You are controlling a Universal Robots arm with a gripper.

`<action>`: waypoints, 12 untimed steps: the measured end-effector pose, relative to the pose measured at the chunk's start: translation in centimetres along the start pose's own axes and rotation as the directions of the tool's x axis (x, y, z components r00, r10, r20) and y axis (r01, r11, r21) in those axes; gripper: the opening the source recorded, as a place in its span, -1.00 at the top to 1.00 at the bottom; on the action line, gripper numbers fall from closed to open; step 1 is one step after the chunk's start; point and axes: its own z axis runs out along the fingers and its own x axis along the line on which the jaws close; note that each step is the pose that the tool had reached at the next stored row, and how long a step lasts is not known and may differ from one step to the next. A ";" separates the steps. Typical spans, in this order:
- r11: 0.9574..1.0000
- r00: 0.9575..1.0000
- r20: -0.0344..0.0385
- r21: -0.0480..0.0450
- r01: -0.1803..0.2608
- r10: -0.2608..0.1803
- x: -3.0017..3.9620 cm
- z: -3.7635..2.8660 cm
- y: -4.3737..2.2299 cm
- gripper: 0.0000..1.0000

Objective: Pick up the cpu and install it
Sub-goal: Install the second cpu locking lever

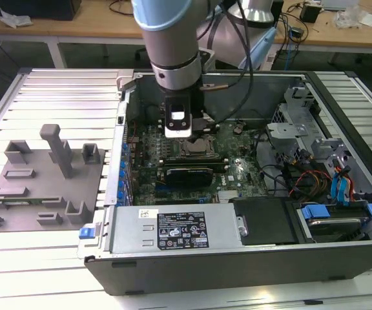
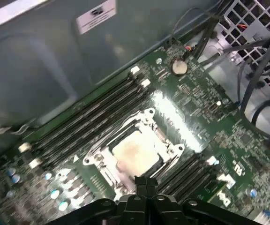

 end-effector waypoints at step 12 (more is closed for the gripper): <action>0.996 0.998 -0.064 0.084 -0.005 0.010 -1.22 0.76 1.36 0.79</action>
